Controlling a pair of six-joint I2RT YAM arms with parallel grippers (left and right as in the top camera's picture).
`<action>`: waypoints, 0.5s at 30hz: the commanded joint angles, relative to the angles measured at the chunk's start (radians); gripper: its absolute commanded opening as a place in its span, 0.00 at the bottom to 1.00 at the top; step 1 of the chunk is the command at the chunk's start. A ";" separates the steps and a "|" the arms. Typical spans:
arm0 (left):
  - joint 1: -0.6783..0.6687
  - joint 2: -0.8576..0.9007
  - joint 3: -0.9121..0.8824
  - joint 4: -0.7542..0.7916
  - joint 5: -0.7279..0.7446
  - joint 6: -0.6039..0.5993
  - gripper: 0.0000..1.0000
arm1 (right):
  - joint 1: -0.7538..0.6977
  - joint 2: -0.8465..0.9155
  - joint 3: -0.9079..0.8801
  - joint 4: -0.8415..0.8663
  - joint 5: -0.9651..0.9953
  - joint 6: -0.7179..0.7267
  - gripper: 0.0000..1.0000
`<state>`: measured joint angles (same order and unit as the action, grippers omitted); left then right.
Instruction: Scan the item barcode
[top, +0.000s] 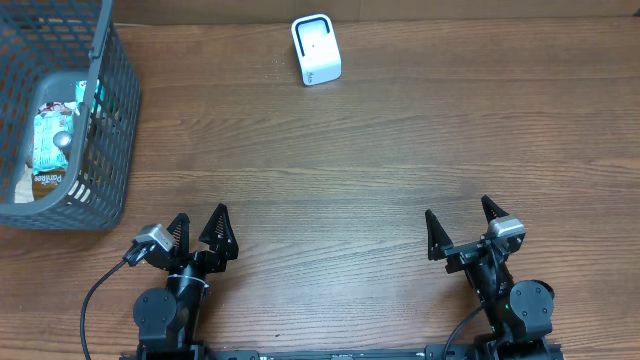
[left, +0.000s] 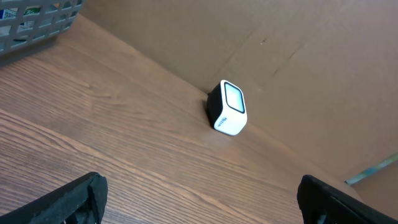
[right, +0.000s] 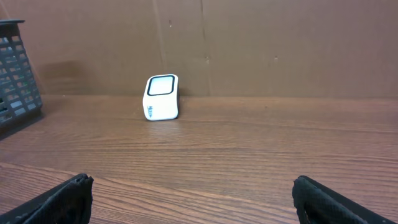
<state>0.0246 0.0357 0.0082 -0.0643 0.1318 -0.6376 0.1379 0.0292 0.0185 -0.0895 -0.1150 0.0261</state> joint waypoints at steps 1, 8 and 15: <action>-0.006 0.003 -0.001 -0.003 0.015 -0.013 0.99 | 0.000 -0.002 -0.005 0.005 0.009 0.003 1.00; -0.006 0.003 -0.001 -0.003 0.015 -0.013 1.00 | 0.000 -0.002 -0.005 0.005 0.008 0.003 1.00; -0.006 0.003 -0.001 -0.008 -0.024 -0.013 1.00 | 0.000 -0.002 -0.005 0.005 0.008 0.003 1.00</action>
<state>0.0246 0.0357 0.0082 -0.0650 0.1268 -0.6376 0.1379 0.0292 0.0185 -0.0898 -0.1150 0.0261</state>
